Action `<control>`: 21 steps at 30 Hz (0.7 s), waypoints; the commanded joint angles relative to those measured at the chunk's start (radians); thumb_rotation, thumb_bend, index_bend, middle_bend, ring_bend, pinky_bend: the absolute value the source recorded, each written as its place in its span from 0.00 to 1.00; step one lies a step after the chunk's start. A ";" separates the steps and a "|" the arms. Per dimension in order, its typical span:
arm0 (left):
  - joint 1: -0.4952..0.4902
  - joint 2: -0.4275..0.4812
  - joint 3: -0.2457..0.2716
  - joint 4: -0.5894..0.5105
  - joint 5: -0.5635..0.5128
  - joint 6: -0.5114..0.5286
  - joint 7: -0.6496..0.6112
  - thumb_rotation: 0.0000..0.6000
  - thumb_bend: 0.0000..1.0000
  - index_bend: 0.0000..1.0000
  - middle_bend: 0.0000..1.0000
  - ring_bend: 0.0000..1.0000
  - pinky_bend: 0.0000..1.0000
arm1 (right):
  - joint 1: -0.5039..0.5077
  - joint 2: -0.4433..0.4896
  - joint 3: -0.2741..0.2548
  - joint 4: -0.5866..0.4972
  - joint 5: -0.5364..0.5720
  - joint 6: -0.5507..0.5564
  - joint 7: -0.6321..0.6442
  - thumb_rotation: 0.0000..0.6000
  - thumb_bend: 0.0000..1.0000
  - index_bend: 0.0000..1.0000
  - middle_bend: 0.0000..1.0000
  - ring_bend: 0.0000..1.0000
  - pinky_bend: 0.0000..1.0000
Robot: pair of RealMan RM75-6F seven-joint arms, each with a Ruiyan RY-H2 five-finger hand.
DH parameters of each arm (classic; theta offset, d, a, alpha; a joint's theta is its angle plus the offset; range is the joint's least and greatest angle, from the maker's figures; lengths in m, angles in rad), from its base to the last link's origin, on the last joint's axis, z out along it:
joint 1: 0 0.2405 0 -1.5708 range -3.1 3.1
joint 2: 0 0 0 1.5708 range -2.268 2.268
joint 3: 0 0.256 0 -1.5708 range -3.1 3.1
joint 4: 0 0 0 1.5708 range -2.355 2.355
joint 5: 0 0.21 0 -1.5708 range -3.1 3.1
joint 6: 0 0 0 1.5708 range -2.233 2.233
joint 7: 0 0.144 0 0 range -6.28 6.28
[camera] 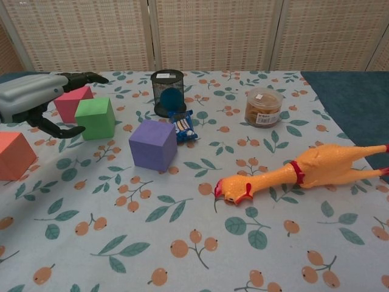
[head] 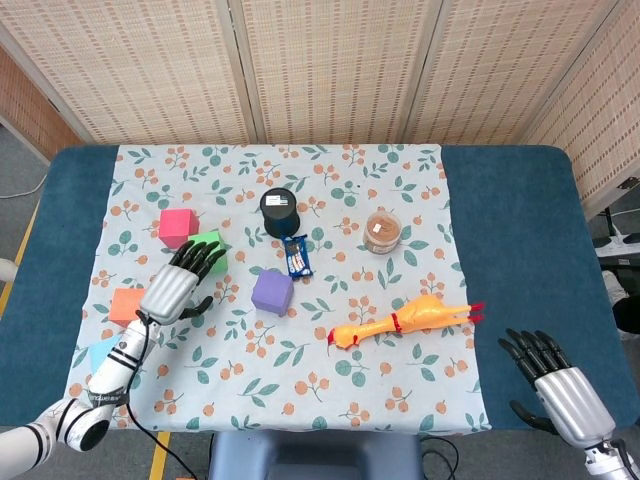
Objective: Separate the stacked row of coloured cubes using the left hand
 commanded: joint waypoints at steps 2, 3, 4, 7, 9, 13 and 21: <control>-0.066 -0.081 -0.021 0.143 -0.003 -0.048 -0.050 1.00 0.38 0.00 0.00 0.00 0.00 | 0.001 -0.003 0.001 0.000 0.003 -0.006 -0.007 1.00 0.19 0.00 0.00 0.00 0.00; -0.077 -0.093 -0.023 0.169 -0.004 -0.058 -0.060 1.00 0.38 0.00 0.00 0.00 0.00 | 0.001 -0.004 0.002 0.000 0.005 -0.007 -0.008 1.00 0.19 0.00 0.00 0.00 0.00; -0.086 -0.102 -0.026 0.188 -0.007 -0.068 -0.065 1.00 0.38 0.00 0.00 0.00 0.00 | 0.001 -0.004 0.002 0.000 0.007 -0.006 -0.009 1.00 0.19 0.00 0.00 0.00 0.00; -0.114 -0.134 -0.031 0.253 -0.028 -0.115 -0.071 1.00 0.37 0.00 0.00 0.00 0.00 | 0.001 -0.005 0.004 -0.001 0.010 -0.008 -0.012 1.00 0.19 0.00 0.00 0.00 0.00; -0.128 -0.153 -0.032 0.293 -0.040 -0.142 -0.073 1.00 0.37 0.00 0.00 0.00 0.00 | 0.001 -0.006 0.005 0.000 0.012 -0.009 -0.014 1.00 0.19 0.00 0.00 0.00 0.00; -0.148 -0.192 -0.036 0.367 -0.063 -0.179 -0.088 1.00 0.36 0.00 0.00 0.00 0.00 | 0.001 -0.006 0.009 -0.001 0.020 -0.011 -0.016 1.00 0.19 0.00 0.00 0.00 0.00; -0.169 -0.232 -0.039 0.466 -0.094 -0.224 -0.108 1.00 0.36 0.00 0.00 0.00 0.00 | 0.002 -0.007 0.013 -0.001 0.027 -0.012 -0.018 1.00 0.19 0.00 0.00 0.00 0.00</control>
